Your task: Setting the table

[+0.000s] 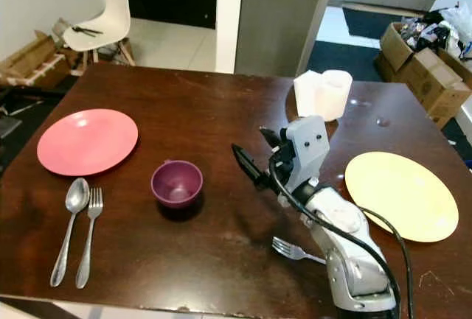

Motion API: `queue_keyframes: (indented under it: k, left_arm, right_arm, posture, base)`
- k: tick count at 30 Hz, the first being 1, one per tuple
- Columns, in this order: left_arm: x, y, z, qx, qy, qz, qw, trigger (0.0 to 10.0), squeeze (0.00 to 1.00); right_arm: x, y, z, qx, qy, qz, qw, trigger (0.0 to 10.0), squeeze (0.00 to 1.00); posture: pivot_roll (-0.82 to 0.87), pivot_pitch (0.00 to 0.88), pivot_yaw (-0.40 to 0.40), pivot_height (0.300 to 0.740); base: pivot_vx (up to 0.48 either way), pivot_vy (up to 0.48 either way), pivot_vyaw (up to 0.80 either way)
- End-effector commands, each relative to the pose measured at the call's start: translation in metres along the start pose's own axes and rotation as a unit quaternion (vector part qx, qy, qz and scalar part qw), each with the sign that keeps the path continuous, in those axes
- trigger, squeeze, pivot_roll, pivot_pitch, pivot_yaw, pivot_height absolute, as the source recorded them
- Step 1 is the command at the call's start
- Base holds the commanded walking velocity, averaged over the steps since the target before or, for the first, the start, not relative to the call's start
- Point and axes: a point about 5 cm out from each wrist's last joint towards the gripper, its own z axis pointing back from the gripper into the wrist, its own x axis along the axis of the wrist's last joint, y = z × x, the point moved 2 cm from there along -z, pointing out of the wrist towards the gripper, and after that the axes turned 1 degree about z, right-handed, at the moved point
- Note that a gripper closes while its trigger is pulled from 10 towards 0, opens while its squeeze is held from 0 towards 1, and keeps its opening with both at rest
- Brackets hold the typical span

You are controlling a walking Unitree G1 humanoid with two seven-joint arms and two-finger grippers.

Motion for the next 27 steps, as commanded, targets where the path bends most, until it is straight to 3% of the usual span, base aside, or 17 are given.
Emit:
queue_keyframes:
  k: [1,4,7,12,15,16,17,18,22,26,27]
  left_arm:
    - [-0.016,-0.003,0.003,0.002,0.020,-0.002,1.000,10.0,0.00]
    - [-0.048,-0.025,0.012,-0.048,0.075,-0.012,0.996,10.0,0.00]
    - [-0.058,-0.031,0.015,-0.060,0.092,-0.017,0.994,10.0,0.00]
    - [-0.098,-0.045,0.031,-0.068,0.124,-0.085,0.986,10.0,0.00]
    - [-0.103,-0.050,0.034,-0.076,0.124,-0.095,0.985,10.0,0.00]
    - [-0.107,-0.065,0.040,-0.103,0.124,-0.095,0.982,10.0,0.00]
    - [-0.107,-0.065,0.040,-0.103,0.124,-0.095,0.982,10.0,0.00]
    - [-0.107,-0.078,0.045,-0.131,0.121,-0.090,0.980,10.0,0.00]
    - [-0.093,-0.120,0.060,-0.214,0.097,-0.072,0.969,10.0,0.00]
    - [-0.086,-0.131,0.064,-0.239,0.085,-0.067,0.965,10.0,0.00]
    - [-0.076,-0.146,0.071,-0.273,0.070,-0.061,0.958,10.0,0.00]
  right_arm:
    - [0.001,0.000,-0.002,0.001,-0.004,-0.004,1.000,10.0,0.00]
    - [0.001,0.002,-0.006,0.007,-0.006,-0.006,1.000,10.0,0.00]
    - [0.001,0.002,-0.007,0.007,-0.006,-0.006,1.000,10.0,0.00]
    - [0.003,-0.002,-0.007,0.003,-0.011,-0.007,1.000,10.0,0.00]
    - [0.003,-0.002,-0.007,0.002,-0.011,-0.007,1.000,10.0,0.00]
    - [0.003,-0.003,-0.008,0.002,-0.012,-0.007,1.000,10.0,0.00]
    - [0.003,-0.003,-0.008,0.002,-0.012,-0.007,1.000,10.0,0.00]
    - [0.003,-0.003,-0.008,0.003,-0.013,-0.007,1.000,10.0,0.00]
    - [0.006,-0.003,-0.011,0.005,-0.018,-0.005,1.000,10.0,0.00]
    - [0.007,-0.004,-0.012,0.005,-0.019,-0.004,1.000,10.0,0.00]
    - [0.008,-0.004,-0.013,0.005,-0.020,-0.004,1.000,10.0,0.00]
  posture:
    - [-0.01,0.061,0.038,0.740]
    - [-0.01,0.063,0.036,0.740]
    - [-0.01,0.064,0.036,0.740]
    - [-0.02,0.066,0.035,0.740]
    - [-0.02,0.067,0.034,0.740]
    - [-0.02,0.067,0.031,0.740]
    - [-0.02,0.067,0.031,0.740]
    - [-0.02,0.066,0.031,0.740]
    - [-0.03,0.066,0.033,0.740]
    - [-0.03,0.067,0.034,0.740]
    - [-0.03,0.070,0.037,0.740]
  base:
    - [0.000,0.000,0.00]
    - [0.000,0.000,0.00]
    - [0.000,0.000,0.00]
    - [0.000,0.000,0.00]
    - [0.000,0.000,0.00]
    - [0.000,0.000,0.00]
    - [0.000,0.000,0.00]
    - [0.000,0.000,0.00]
    - [0.000,0.000,0.00]
    - [0.000,0.000,0.00]
    - [0.000,0.000,0.00]
